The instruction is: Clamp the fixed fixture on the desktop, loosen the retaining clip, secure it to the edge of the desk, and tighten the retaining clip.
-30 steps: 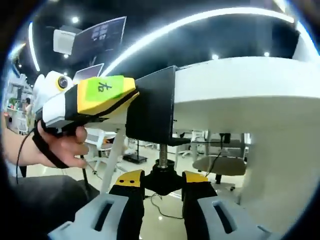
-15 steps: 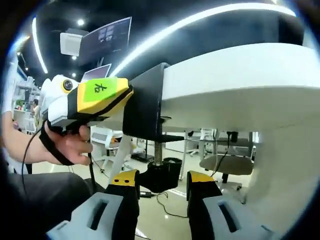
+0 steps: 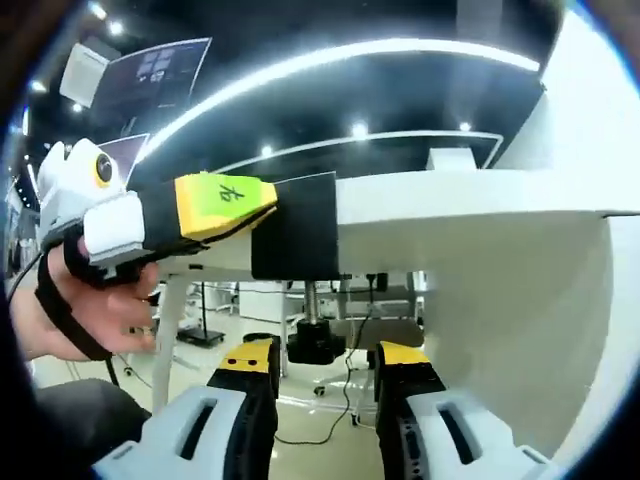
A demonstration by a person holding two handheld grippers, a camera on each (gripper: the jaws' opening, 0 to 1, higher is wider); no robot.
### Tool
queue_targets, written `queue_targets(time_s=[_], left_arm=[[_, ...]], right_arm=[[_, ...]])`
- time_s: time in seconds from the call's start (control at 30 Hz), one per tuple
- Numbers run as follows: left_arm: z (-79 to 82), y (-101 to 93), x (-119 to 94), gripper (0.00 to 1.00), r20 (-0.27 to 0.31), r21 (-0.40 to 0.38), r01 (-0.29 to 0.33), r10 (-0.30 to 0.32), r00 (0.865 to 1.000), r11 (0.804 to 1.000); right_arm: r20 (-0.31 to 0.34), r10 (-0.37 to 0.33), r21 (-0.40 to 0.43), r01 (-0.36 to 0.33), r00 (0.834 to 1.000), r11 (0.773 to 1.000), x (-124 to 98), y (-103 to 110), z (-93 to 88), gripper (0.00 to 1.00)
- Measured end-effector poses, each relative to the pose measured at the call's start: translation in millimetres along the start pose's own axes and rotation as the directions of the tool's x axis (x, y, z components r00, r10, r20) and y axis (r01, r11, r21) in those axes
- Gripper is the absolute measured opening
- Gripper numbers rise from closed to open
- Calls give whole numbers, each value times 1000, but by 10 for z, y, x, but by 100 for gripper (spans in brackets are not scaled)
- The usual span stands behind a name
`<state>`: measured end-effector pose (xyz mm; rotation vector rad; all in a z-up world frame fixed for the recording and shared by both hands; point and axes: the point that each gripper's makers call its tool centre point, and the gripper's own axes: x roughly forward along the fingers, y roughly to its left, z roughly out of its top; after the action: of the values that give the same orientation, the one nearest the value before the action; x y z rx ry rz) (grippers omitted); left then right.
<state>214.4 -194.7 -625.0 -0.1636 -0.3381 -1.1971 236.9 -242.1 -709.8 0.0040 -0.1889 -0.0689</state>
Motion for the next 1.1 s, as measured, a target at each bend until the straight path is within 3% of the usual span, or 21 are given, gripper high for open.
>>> queue_targets(time_s=[0.13,0.17,0.23,0.4,0.67,0.9,1.1], left_arm=[[4,3,-5,3,0,-1,-2,2,1000,1000],[6,8,-7,3,1,-6,-2,2,1000,1000],[12,15,-12,3,5,-15,-1,1,1000,1000],[21,8,2,3,9,-14,3,-2,1000,1000],[21,8,4,3,12,-15,2,-2,1000,1000],[19,9,6,3,12,-11,3,-3,1000,1000],[19,11,-5,3,12,-11,8,-8,1000,1000]], right_arm=[[19,-90,-80,91,996,993,-52,38,61,36],[20,-132,-79,133,991,988,-77,-11,78,36],[38,-154,-31,155,987,987,-88,-26,122,36],[17,-143,-35,143,990,989,19,38,86,36],[-20,-160,-18,160,987,987,85,-1,-57,34],[-28,-156,9,156,987,988,194,-52,-66,30],[-49,-116,-15,116,992,993,354,11,-83,27]])
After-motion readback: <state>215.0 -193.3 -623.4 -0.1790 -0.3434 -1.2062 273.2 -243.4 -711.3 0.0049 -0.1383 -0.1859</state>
